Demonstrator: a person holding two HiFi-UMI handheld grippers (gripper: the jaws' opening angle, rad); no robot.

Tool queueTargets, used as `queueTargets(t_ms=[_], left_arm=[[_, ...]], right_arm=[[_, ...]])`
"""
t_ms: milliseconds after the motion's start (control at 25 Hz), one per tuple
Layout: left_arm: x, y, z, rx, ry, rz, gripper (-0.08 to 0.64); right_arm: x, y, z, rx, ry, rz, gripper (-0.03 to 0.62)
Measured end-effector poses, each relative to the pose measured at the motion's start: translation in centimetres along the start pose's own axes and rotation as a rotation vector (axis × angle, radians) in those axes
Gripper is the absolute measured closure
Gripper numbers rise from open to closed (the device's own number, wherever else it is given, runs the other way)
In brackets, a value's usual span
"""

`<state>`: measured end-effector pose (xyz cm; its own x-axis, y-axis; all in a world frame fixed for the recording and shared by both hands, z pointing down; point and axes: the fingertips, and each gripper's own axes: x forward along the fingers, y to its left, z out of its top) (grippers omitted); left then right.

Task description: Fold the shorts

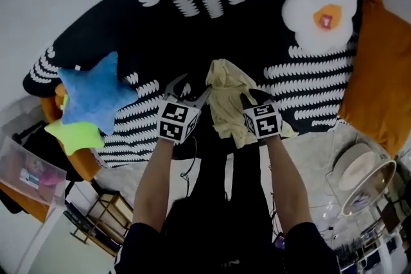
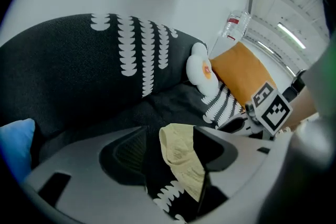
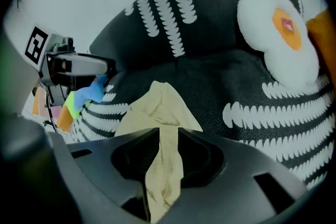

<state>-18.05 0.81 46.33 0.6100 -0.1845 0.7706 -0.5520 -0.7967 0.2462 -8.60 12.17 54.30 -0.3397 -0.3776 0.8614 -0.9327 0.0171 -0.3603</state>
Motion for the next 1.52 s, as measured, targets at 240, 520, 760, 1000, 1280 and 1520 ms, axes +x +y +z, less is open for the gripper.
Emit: queueTargets(t_ms=[240, 520, 760, 1000, 1280, 1520], left_arm=[[2.5, 1.2, -0.4, 0.042, 0.036, -0.052, 0.288], [4.5, 2.4, -0.5, 0.087, 0.068, -0.072, 0.290], [5.5, 2.2, 1.4, 0.144, 0.082, -0.116, 0.307], [7.4, -0.3, 1.8, 0.113, 0.121, -0.282, 0.307], [10.2, -2.2, 2.8, 0.130, 0.146, -0.296, 0.307], [15.2, -5.5, 4.3, 0.150, 0.154, -0.306, 0.335]], right_arm=[[2.4, -1.0, -1.3, -0.024, 0.036, -0.041, 0.476], [2.7, -1.2, -1.2, -0.077, 0.008, -0.072, 0.548], [-4.9, -1.2, 1.7, -0.082, -0.213, -0.041, 0.552], [-10.9, -5.4, 2.4, -0.123, -0.297, -0.094, 0.552], [-17.1, -15.0, 6.4, -0.258, -0.328, -0.266, 0.552], [-17.1, -25.1, 6.7, -0.333, -0.205, -0.342, 0.551]])
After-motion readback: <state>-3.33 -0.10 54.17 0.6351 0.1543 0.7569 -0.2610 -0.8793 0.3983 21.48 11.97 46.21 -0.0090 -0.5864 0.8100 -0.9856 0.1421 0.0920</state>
